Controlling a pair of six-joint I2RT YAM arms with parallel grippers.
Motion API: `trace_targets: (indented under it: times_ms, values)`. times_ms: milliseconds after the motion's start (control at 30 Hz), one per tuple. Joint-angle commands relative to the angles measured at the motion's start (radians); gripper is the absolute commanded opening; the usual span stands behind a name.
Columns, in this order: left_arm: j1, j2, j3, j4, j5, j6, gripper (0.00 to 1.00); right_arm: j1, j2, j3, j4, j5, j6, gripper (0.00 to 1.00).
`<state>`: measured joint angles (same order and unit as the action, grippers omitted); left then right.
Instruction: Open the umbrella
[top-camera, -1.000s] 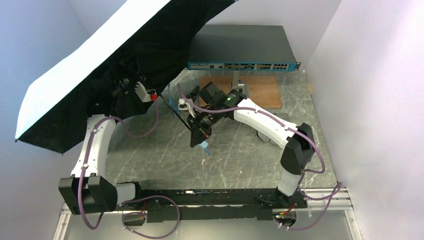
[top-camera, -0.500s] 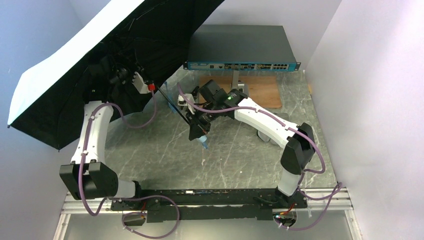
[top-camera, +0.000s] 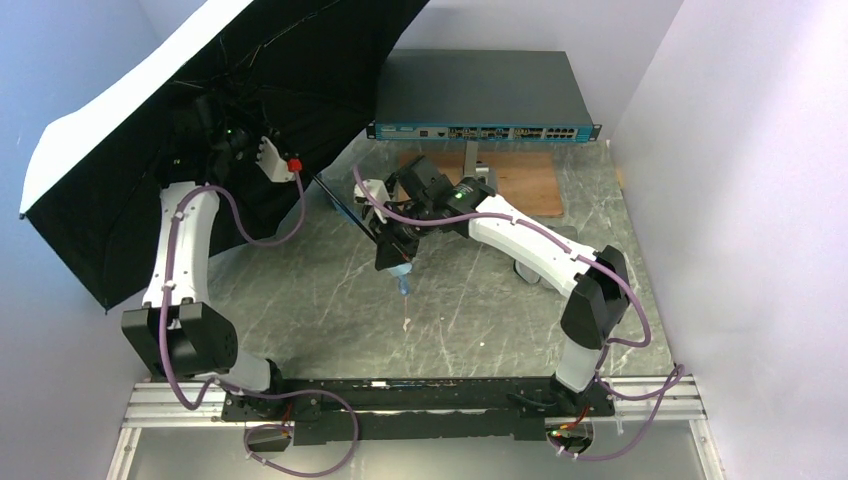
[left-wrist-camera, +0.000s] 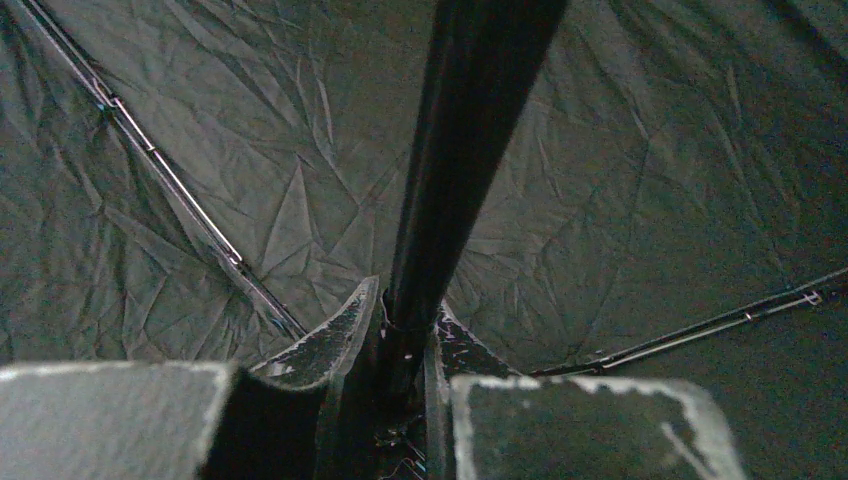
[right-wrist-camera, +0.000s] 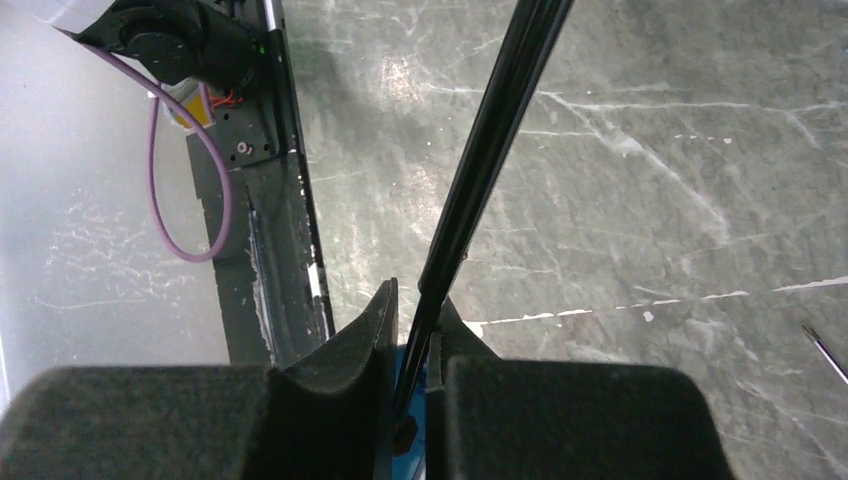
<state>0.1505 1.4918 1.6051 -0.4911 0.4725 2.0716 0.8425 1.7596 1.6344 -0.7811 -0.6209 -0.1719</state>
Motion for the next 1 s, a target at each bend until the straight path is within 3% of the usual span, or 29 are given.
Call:
trace_targets:
  times_ms: [0,233,267,367,400,567,700,833,967]
  values:
    - [0.269,-0.05,-0.002,0.817,-0.577,0.125,0.0,0.13,-0.039,-0.043,-0.719,-0.276,-0.344,0.0]
    - [0.179,-0.355,-0.355,0.781,-0.313,0.073,0.0,0.101,0.041,0.174,-0.634,-0.315,-0.278,0.0]
    - [0.169,-0.395,-0.398,0.77,-0.285,0.077,0.0,0.099,0.047,0.191,-0.612,-0.32,-0.261,0.03]
    - [0.139,-0.471,-0.499,0.79,-0.232,0.078,0.0,0.098,0.054,0.195,-0.558,-0.349,-0.218,0.28]
    - [0.133,-0.488,-0.518,0.793,-0.218,0.074,0.0,0.098,0.061,0.192,-0.554,-0.361,-0.216,0.34]
    - [0.116,-0.544,-0.553,0.781,-0.186,0.06,0.0,0.098,0.119,0.219,-0.598,-0.362,-0.239,0.45]
    - [0.1,-0.593,-0.588,0.761,-0.15,0.06,0.0,0.084,0.111,0.208,-0.524,-0.373,-0.186,0.46]
    - [0.095,-0.656,-0.605,0.648,-0.081,0.048,0.0,0.028,0.056,0.158,-0.313,-0.424,-0.039,0.43]
    - [0.093,-0.693,-0.637,0.612,-0.02,0.056,0.0,0.015,0.039,0.149,-0.21,-0.456,0.036,0.49]
